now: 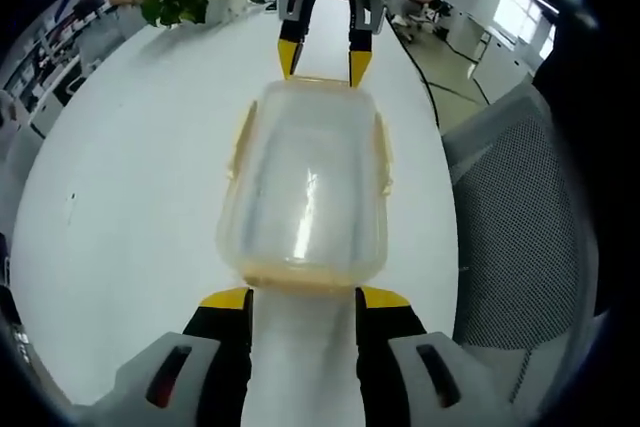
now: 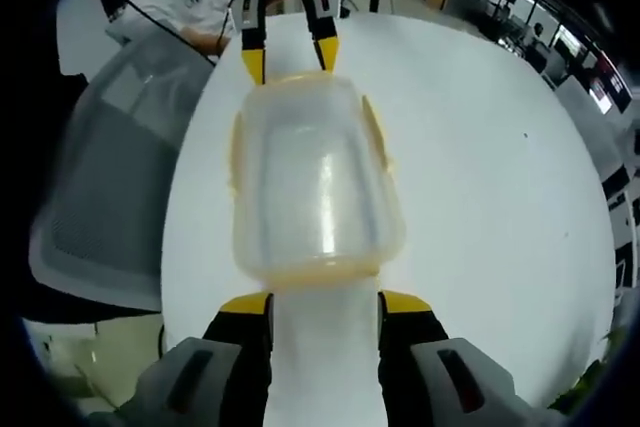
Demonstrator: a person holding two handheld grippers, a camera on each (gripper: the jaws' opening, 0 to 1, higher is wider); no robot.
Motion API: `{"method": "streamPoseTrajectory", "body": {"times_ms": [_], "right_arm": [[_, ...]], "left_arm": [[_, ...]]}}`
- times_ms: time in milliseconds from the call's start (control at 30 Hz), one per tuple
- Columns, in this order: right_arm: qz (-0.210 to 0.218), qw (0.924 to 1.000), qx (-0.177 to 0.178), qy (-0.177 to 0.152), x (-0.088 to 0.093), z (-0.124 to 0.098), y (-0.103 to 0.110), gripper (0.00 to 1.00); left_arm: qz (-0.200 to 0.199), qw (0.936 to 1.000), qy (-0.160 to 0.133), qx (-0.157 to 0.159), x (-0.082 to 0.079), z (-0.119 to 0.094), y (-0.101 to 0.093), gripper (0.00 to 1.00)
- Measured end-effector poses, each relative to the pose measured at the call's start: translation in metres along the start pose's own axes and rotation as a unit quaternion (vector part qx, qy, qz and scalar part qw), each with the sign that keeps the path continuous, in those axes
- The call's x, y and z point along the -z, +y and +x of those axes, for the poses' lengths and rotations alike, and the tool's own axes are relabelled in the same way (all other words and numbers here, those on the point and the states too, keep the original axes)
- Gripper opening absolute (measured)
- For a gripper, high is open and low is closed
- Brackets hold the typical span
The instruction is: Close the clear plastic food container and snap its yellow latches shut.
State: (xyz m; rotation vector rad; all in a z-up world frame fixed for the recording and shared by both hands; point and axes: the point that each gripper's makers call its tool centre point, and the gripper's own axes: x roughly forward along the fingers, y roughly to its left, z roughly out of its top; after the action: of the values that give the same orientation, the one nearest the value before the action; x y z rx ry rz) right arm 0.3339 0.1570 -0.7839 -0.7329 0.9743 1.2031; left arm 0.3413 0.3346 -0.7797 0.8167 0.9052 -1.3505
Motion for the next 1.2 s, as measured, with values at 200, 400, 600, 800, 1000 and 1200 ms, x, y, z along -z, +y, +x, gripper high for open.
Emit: {"method": "streamPoseTrajectory", "body": {"times_ms": [200, 400, 600, 800, 1000, 1200], "right_arm": [[0.065, 0.9977, -0.002, -0.020, 0.000, -0.010, 0.001, 0.41], [0.141, 0.9879, 0.003, -0.065, -0.005, -0.013, 0.003, 0.40], [0.201, 0.9744, -0.009, -0.100, -0.008, -0.012, 0.007, 0.40], [0.223, 0.9684, -0.004, -0.112, -0.010, -0.013, 0.010, 0.39], [0.266, 0.9551, 0.010, -0.130, -0.013, -0.011, 0.006, 0.36], [0.310, 0.9379, 0.009, -0.156, -0.018, -0.010, 0.004, 0.36]], "left_arm": [[-0.060, 0.9981, -0.016, -0.005, 0.004, -0.004, 0.001, 0.39], [-0.123, 0.9914, -0.043, -0.001, 0.007, -0.004, -0.005, 0.38], [-0.189, 0.9803, -0.055, 0.014, 0.010, -0.002, -0.011, 0.38], [-0.226, 0.9720, -0.064, 0.011, 0.012, -0.005, -0.010, 0.37], [-0.297, 0.9492, -0.103, 0.020, -0.001, -0.008, -0.008, 0.37], [-0.378, 0.9135, -0.149, 0.022, -0.011, -0.010, -0.003, 0.37]]}}
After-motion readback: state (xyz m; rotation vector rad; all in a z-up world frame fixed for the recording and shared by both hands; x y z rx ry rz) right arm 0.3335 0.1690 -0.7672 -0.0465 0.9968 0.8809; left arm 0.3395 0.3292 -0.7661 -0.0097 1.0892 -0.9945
